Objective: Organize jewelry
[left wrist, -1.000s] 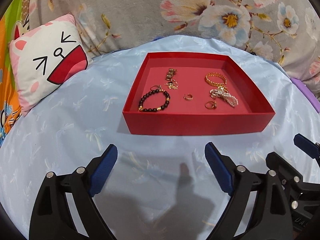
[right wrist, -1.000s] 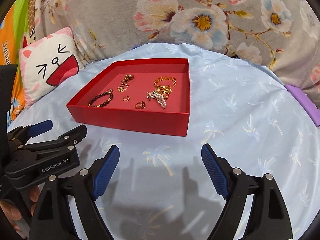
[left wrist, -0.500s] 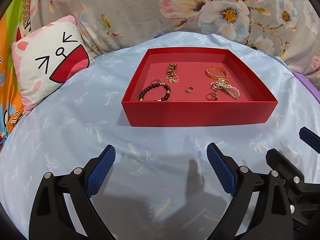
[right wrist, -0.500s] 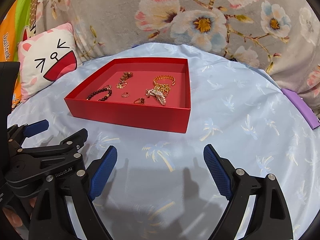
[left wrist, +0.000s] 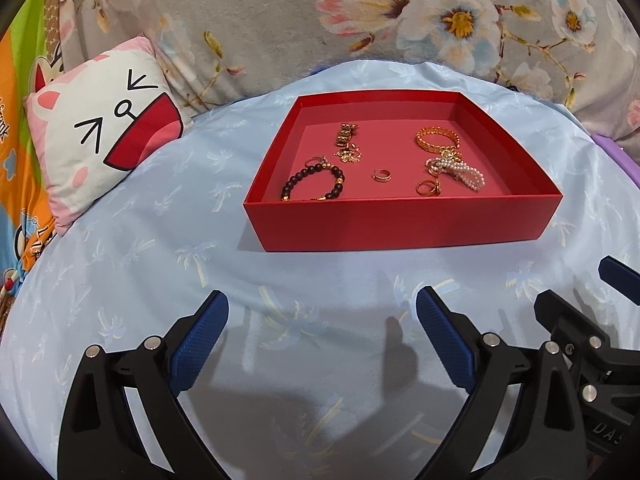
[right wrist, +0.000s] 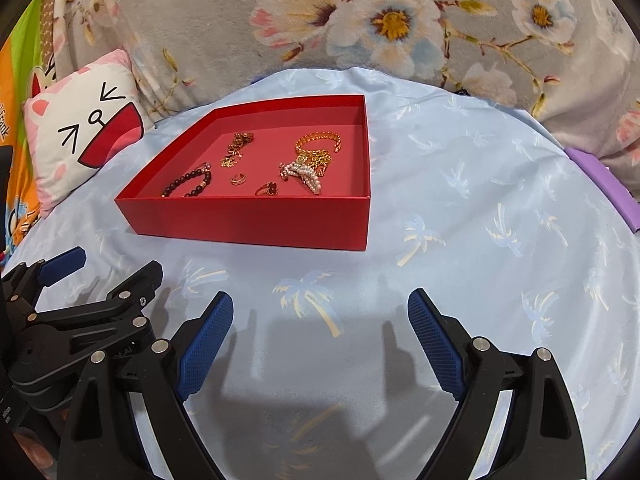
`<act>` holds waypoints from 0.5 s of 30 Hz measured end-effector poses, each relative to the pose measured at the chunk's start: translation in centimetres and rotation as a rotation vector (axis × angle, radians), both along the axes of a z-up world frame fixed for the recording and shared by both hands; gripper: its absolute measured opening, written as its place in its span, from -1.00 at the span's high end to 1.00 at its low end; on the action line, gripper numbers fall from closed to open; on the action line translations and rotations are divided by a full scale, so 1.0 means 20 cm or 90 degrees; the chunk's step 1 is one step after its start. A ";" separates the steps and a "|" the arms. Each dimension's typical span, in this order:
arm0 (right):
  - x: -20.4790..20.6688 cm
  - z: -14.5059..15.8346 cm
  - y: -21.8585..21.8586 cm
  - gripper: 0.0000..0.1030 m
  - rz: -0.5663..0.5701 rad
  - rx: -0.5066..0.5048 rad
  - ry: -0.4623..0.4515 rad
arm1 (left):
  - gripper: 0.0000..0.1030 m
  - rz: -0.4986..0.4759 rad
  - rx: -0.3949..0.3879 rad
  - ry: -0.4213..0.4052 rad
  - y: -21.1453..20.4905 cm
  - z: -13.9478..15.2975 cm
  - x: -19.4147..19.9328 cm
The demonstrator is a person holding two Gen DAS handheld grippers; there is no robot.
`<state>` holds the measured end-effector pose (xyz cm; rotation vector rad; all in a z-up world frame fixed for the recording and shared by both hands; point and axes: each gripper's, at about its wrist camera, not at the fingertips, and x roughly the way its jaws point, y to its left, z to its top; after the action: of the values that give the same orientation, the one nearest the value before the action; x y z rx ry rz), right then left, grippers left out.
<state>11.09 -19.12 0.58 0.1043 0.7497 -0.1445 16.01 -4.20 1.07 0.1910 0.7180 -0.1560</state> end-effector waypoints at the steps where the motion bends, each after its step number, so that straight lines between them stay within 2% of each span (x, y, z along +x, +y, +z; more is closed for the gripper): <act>1: 0.00 0.00 0.00 -0.69 0.000 -0.003 -0.002 | -0.80 0.001 0.000 -0.001 0.00 0.00 0.00; 15: -0.01 0.02 0.01 -0.69 -0.008 -0.017 -0.014 | -0.80 0.018 0.014 -0.028 0.00 0.02 -0.03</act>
<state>10.80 -18.94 1.00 0.0858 0.7253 -0.1655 15.40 -4.26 1.53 0.2046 0.6793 -0.1173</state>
